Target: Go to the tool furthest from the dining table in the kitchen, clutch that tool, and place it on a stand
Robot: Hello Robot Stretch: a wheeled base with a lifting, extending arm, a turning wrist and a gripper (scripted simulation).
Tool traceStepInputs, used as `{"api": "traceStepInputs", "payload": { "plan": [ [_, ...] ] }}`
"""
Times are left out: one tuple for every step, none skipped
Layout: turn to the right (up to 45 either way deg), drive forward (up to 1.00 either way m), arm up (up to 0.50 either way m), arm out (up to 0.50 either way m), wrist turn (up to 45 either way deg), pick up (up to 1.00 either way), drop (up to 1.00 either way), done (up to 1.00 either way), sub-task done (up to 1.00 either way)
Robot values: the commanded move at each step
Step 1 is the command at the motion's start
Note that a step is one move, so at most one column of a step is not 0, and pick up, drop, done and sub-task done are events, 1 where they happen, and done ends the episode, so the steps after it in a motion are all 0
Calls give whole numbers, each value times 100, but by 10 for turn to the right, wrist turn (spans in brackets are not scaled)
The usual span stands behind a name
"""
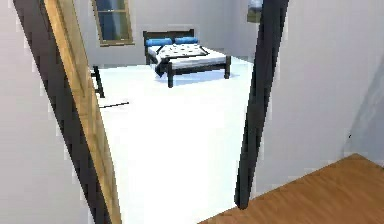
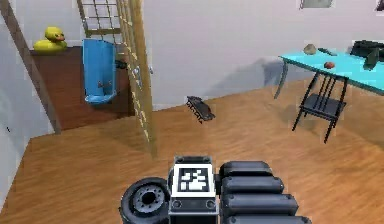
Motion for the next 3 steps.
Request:
{"api": "traceStepInputs", "payload": {
  "plan": [
    [0,80,0,0,0,0,0,0,0],
    [-420,0,0,0,0,0,0,0,0],
    [0,5,0,0,0,0,0,0,0]
  ]
}}
